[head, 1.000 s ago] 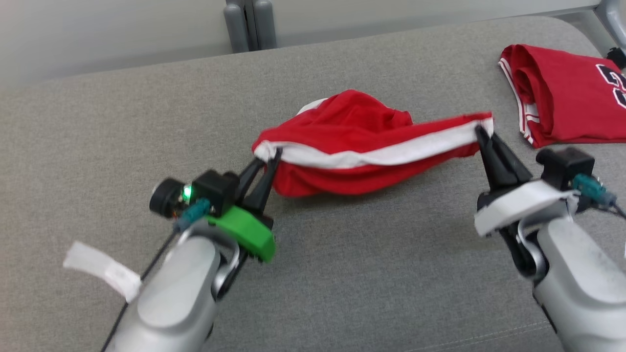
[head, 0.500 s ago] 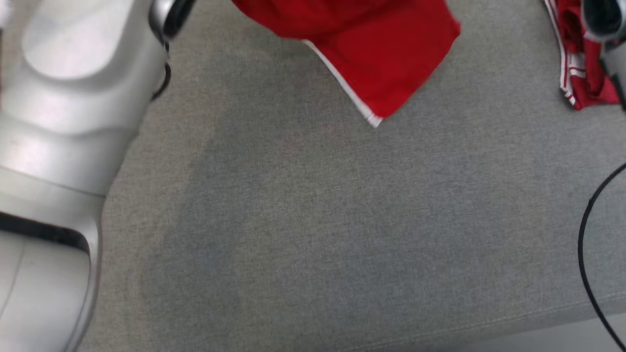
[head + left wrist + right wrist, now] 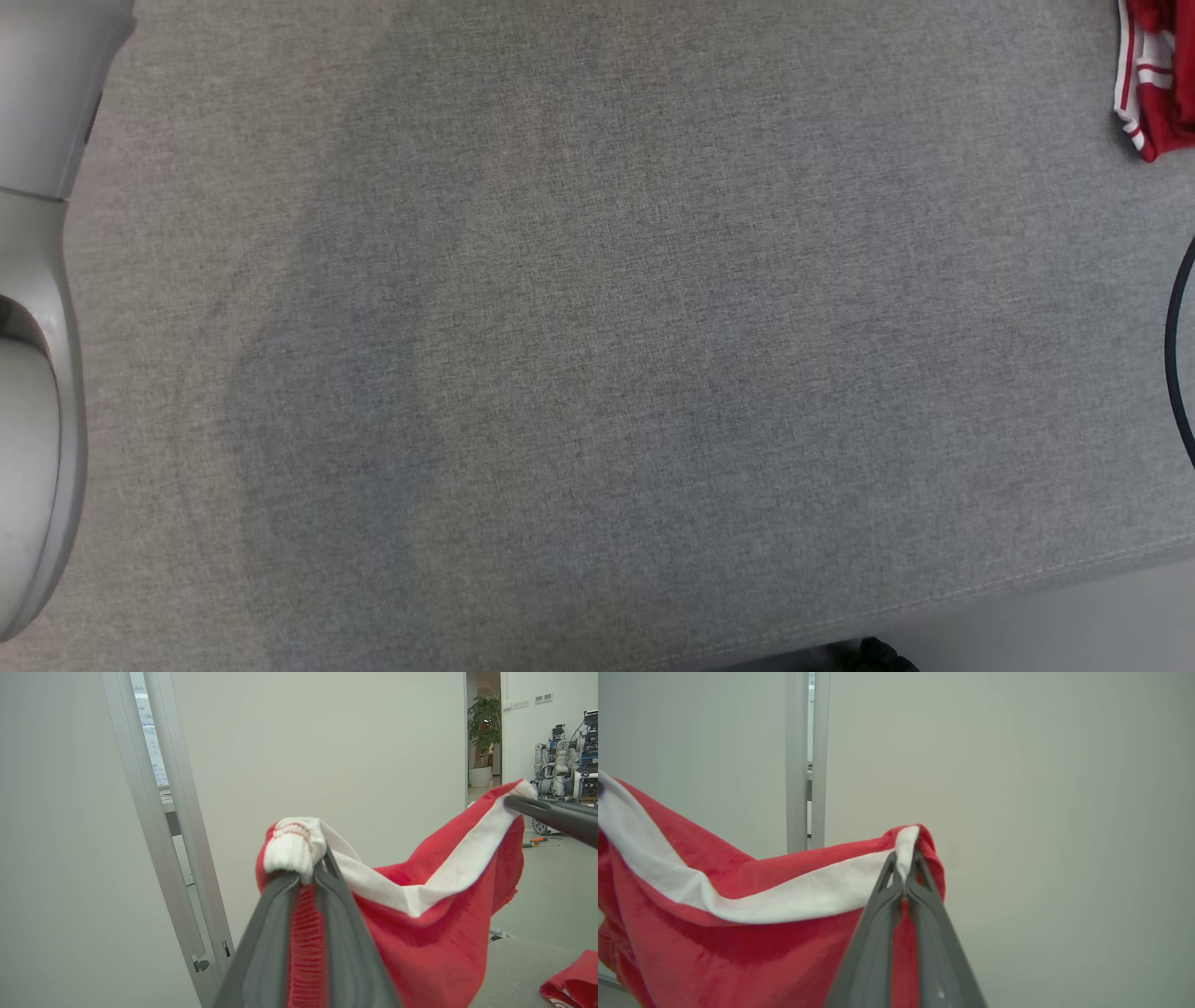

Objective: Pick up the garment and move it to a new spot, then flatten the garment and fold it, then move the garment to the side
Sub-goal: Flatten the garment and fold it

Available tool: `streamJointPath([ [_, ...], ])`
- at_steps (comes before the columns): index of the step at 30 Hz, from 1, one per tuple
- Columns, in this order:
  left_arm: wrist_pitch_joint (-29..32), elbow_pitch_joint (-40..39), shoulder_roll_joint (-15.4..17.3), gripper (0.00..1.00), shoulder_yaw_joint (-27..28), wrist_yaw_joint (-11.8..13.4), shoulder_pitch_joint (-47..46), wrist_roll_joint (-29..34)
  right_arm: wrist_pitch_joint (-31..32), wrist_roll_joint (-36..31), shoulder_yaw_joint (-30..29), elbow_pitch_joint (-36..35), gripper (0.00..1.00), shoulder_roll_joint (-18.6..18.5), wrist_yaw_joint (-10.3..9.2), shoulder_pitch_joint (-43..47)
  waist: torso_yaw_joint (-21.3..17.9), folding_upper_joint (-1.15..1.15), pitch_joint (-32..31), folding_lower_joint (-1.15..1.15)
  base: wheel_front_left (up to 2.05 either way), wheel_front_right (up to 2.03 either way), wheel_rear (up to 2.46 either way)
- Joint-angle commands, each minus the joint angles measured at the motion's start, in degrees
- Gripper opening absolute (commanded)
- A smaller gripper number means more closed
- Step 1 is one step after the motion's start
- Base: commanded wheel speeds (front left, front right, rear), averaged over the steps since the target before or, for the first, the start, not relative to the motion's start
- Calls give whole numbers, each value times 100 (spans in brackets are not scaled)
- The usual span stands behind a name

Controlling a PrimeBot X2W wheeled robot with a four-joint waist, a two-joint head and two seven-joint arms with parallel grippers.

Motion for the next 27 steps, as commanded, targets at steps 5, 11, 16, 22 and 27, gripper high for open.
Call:
streamJointPath([
  [5,-147,127,82,0,-163,-11,304,-276,0,237,71,-102,0,-55,-9,281,-58,0,164,-1,0,0,0],
  [11,-184,-362,348,0,19,-11,1444,-343,0,320,38,-689,0,-114,-9,1447,-77,0,-18,-1,0,0,0],
  [16,-182,-1305,518,0,578,116,3132,-17,0,361,-122,-1239,0,-112,-9,2917,-60,0,-446,-1,0,0,0],
  [22,-183,-2391,494,0,1075,342,5181,472,0,412,-260,-1884,0,-270,-8,4662,26,0,-1029,-1,0,0,0],
  [27,-184,-3000,431,0,1229,383,6625,834,0,484,-478,-2321,0,-401,-9,5974,91,0,-1429,-1,0,0,0],
])
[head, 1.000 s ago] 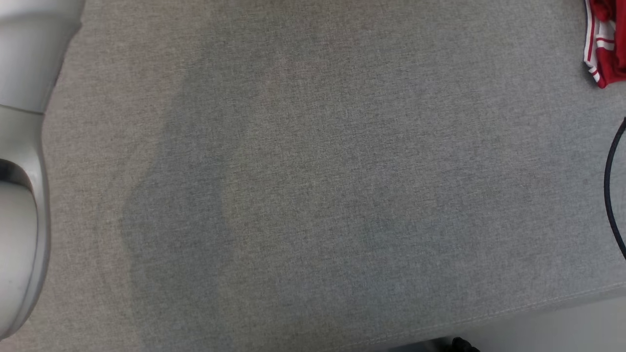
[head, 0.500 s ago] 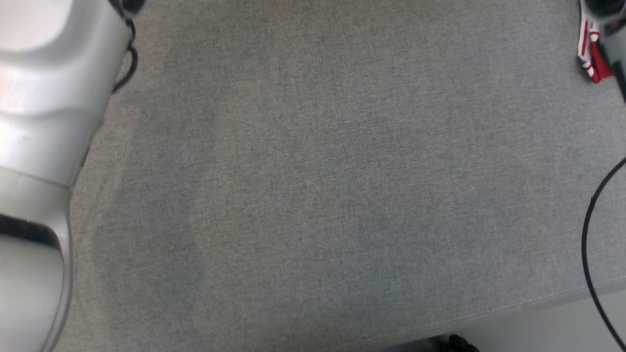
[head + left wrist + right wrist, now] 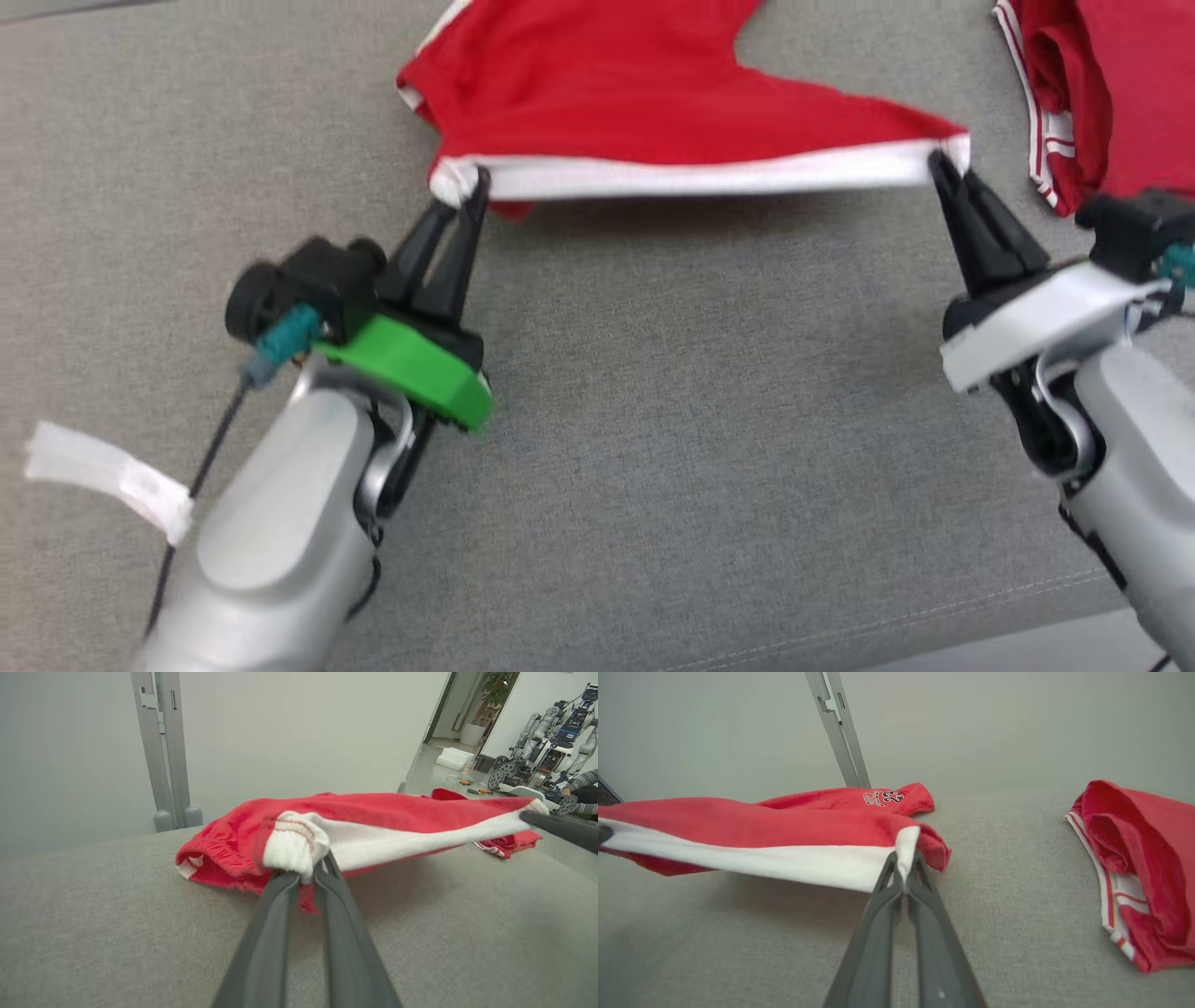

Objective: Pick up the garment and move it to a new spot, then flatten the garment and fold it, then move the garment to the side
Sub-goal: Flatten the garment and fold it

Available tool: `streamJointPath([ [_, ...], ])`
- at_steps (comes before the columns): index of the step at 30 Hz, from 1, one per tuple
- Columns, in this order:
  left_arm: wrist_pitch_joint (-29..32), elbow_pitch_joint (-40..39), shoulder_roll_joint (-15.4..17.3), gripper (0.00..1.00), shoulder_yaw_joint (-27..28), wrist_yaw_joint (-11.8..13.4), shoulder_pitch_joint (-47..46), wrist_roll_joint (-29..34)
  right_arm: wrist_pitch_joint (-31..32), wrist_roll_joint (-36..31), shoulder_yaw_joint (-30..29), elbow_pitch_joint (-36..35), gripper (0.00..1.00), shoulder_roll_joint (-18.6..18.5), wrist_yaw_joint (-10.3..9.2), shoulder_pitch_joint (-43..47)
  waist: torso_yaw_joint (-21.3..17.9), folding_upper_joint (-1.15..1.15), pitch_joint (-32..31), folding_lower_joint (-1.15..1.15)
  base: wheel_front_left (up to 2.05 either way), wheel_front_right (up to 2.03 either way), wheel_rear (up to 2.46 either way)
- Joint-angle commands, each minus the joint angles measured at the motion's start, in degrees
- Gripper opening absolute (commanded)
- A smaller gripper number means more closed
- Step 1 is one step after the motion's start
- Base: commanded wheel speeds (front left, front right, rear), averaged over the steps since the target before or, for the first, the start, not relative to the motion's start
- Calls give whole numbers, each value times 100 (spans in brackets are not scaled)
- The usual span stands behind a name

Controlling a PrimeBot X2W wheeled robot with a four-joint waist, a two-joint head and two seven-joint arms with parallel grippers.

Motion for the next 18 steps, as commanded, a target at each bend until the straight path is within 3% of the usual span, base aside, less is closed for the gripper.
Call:
streamJointPath([
  [1,-20,-128,-42,0,49,21,379,109,0,39,-30,-92,0,-53,-9,380,96,0,-422,0,0,0,0],
  [10,-19,-415,-129,0,-193,-92,2141,671,0,-12,-385,-537,0,-64,-9,2310,169,0,-958,0,0,0,0],
  [18,-19,-627,-69,0,-143,-149,3025,944,95,26,-683,-1071,0,219,-9,3794,211,0,-1290,0,0,0,0],
])
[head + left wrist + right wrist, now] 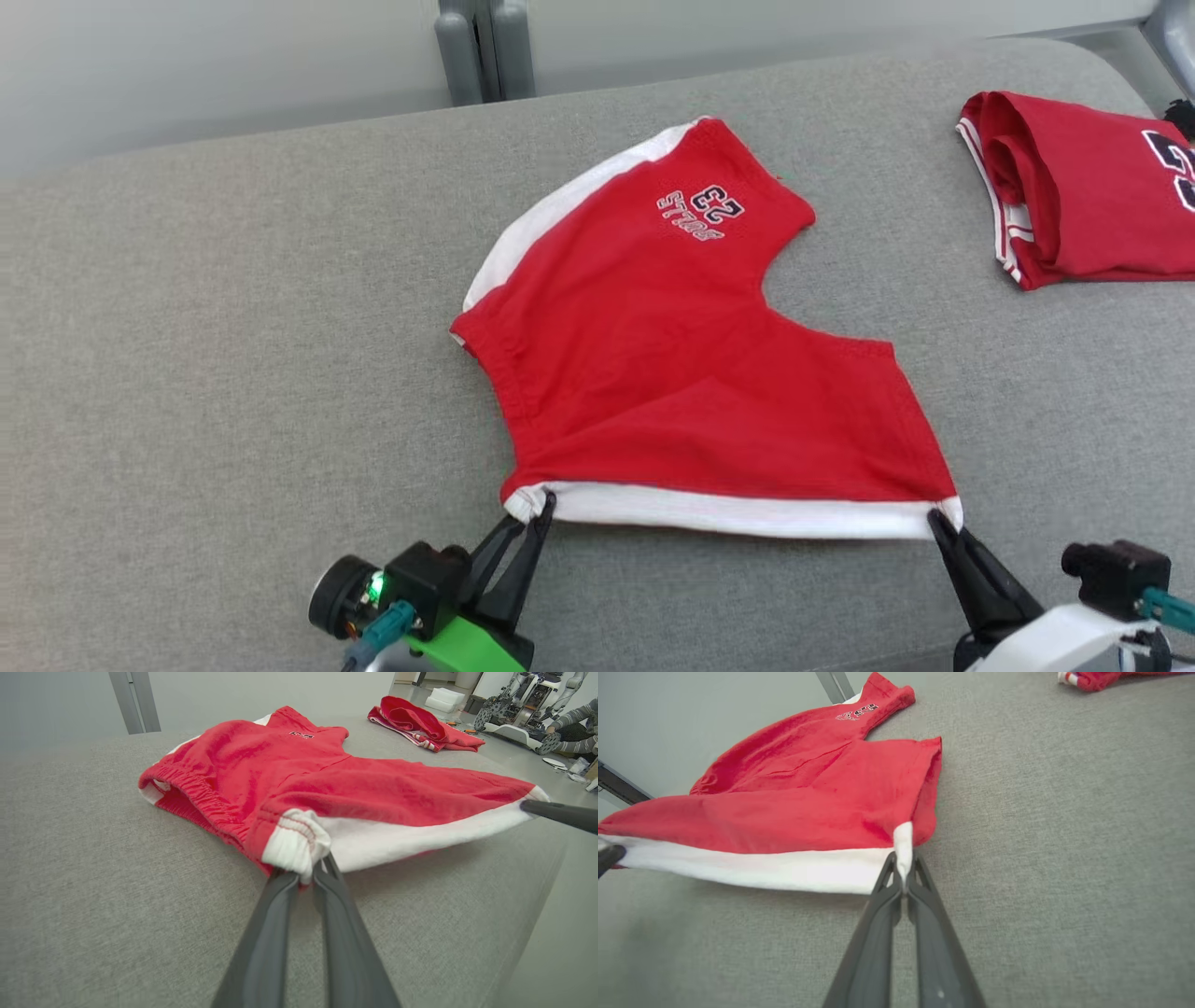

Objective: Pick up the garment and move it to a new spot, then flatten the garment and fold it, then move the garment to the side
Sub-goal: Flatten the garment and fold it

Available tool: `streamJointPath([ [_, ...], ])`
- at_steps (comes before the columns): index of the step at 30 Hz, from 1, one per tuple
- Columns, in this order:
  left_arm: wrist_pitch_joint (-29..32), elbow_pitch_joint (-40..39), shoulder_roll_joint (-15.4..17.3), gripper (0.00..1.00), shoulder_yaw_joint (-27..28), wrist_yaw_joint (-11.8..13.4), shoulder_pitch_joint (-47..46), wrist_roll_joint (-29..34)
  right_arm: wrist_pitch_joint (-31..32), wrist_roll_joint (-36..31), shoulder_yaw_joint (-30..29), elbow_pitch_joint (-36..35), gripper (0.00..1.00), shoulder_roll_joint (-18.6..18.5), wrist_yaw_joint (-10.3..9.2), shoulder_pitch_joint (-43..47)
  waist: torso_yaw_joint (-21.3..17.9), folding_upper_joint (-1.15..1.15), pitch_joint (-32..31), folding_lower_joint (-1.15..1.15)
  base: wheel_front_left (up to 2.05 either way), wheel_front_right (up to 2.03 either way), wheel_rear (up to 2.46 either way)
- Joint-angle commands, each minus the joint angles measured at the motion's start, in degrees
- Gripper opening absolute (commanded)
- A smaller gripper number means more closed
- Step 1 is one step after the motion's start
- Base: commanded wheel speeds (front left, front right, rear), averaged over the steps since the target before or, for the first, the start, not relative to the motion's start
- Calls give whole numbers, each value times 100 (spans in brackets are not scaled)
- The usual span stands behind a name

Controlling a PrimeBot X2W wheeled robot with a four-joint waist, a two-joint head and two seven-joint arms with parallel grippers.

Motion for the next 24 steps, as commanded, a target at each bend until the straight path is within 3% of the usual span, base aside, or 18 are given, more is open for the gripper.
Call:
streamJointPath([
  [1,-18,-42,53,0,33,-30,184,40,34,-29,-100,-98,0,46,-9,210,50,0,-118,0,0,0,0],
  [9,-18,-148,-13,0,116,-85,432,136,291,-282,-603,-527,0,271,-9,585,125,0,-241,0,0,0,0],
  [18,-18,-289,-141,0,191,-152,29,310,531,-517,-844,-741,0,218,-8,-272,264,0,-127,0,0,0,0],
  [24,-18,-250,-286,0,174,-203,-616,395,578,-574,-804,-444,0,8,-8,-1351,475,0,235,0,0,0,0],
])
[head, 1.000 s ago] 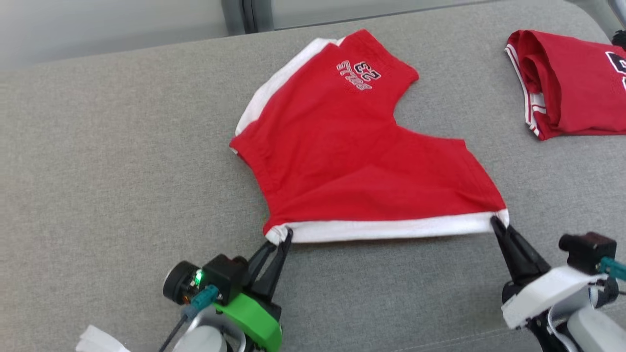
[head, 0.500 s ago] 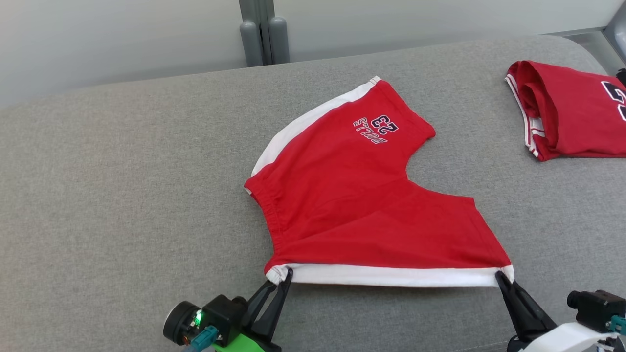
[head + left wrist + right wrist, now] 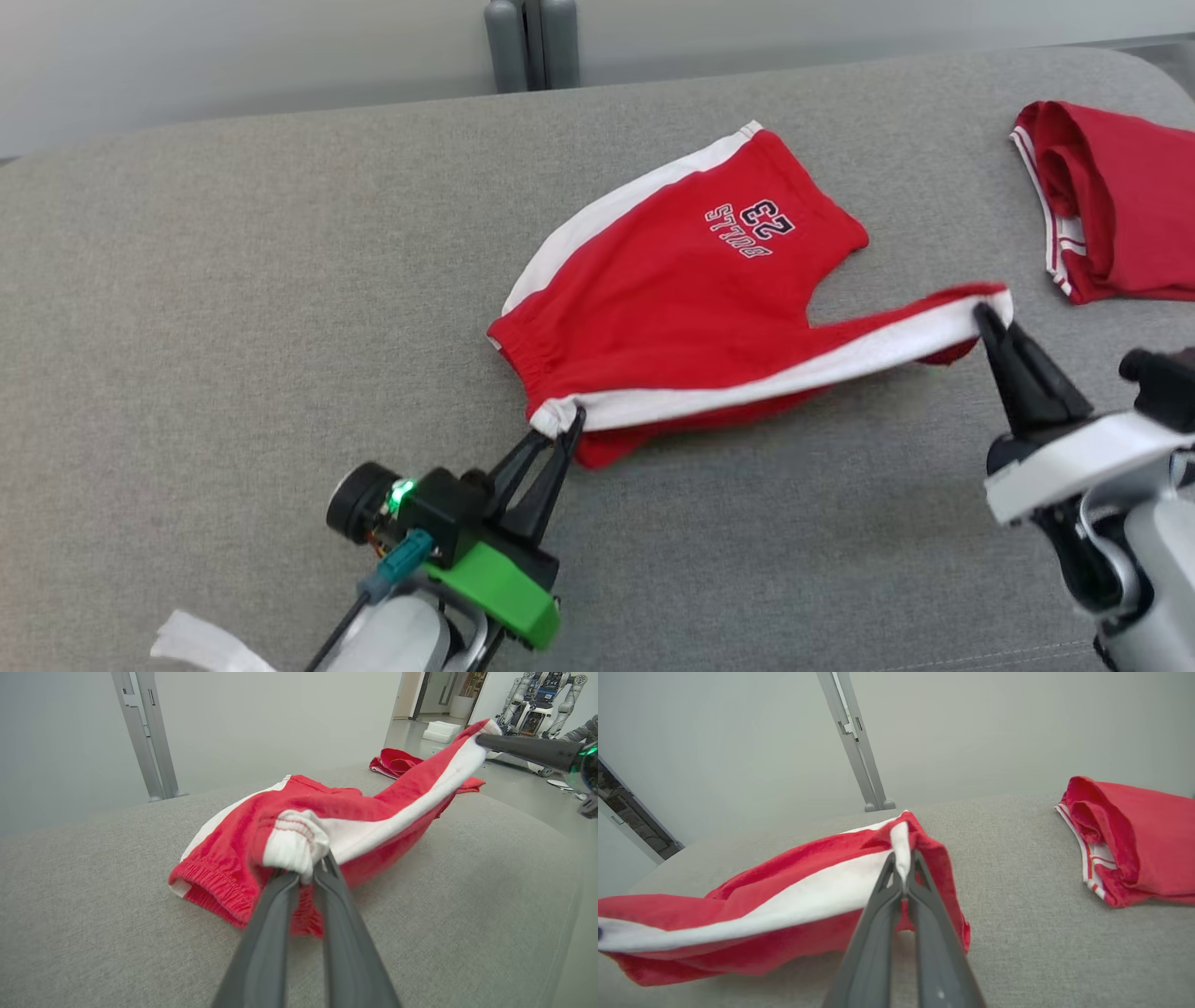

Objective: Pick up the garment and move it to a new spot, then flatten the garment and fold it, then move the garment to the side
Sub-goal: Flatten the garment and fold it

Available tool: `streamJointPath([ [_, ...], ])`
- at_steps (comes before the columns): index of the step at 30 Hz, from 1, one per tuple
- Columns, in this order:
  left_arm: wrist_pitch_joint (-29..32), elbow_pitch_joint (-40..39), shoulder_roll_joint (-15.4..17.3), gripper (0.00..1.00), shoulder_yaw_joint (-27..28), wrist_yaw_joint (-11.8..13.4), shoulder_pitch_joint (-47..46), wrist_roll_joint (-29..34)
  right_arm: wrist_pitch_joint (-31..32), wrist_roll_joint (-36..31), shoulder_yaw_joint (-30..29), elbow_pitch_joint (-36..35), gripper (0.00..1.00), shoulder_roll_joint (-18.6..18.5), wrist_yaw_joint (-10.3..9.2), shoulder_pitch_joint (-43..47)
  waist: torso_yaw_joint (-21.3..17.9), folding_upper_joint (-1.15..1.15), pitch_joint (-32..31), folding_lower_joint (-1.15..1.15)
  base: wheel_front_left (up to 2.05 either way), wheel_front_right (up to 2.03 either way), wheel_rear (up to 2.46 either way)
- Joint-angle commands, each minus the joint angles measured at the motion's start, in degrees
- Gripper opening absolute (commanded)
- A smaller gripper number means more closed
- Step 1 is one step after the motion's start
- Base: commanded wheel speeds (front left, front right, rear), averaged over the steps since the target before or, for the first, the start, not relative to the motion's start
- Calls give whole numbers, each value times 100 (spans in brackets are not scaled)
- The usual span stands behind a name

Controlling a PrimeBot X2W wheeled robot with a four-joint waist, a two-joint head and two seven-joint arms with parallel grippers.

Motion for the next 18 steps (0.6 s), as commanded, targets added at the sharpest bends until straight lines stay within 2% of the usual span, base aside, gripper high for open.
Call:
streamJointPath([
  [1,-19,47,-32,0,3,-21,-236,23,39,-16,43,126,0,-55,-7,-297,168,0,261,0,0,0,0],
  [8,-19,489,-228,0,-33,-49,-1268,-72,81,-22,480,1126,0,-288,-7,-1974,457,0,906,0,0,0,0],
  [18,-19,1330,-534,0,-82,-59,-2374,-296,-2,177,1177,3145,0,-79,-8,-4072,816,0,1590,0,0,0,0],
])
